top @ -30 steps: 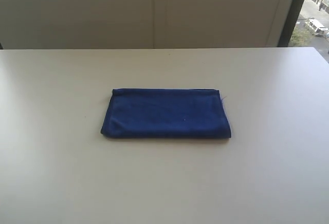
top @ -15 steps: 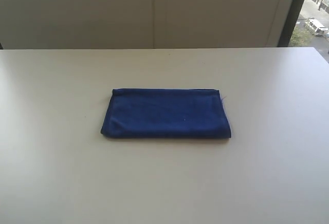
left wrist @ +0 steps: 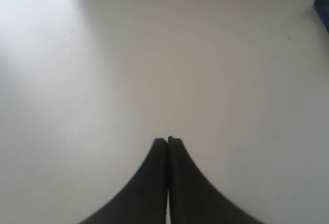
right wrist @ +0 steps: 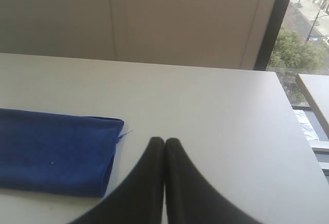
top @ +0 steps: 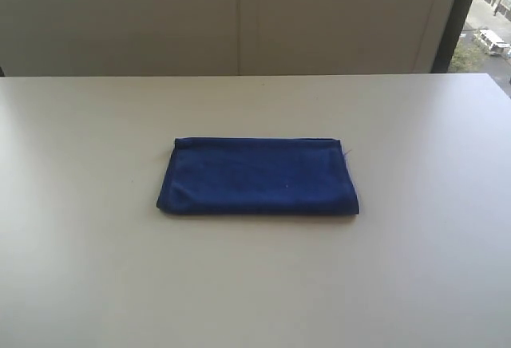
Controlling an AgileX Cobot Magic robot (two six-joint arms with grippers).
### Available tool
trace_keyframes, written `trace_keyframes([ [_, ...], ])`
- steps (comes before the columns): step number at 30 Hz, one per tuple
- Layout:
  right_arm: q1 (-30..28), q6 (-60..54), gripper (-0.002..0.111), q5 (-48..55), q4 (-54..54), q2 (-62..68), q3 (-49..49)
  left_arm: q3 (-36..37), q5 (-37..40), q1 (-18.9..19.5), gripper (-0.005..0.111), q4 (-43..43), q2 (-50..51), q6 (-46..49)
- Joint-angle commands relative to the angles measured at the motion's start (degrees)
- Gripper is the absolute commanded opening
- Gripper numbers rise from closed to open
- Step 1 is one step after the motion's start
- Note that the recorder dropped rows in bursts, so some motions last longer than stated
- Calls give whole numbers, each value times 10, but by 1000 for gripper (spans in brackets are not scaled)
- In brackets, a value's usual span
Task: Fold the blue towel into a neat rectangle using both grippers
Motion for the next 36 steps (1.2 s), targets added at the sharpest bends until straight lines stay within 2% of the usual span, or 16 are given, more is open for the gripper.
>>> trace_keyframes([
  [1, 1, 2, 0, -8, 1, -28, 6, 3, 1, 1, 0, -1, -2, 2],
  [6, 1, 1, 0, -25, -4, -132, 112, 3, 1, 1, 0, -1, -2, 2],
  [12, 0, 3, 0, -181, -9, -260, 300, 3, 0, 1, 0, -1, -2, 2],
  [14, 0, 3, 0, -192, -9, -292, 342, 3, 0, 1, 0, -1, -2, 2],
  [21, -18, 3, 0, -40, -9, -328, 342, 3, -2, 1, 0, -1, -1, 2],
  [29, -74, 3, 0, -33, -9, -328, 342, 3, -2, 1, 0, -1, -2, 2],
  [36, -74, 3, 0, -33, -9, -328, 342, 3, -2, 1, 0, -1, -2, 2],
])
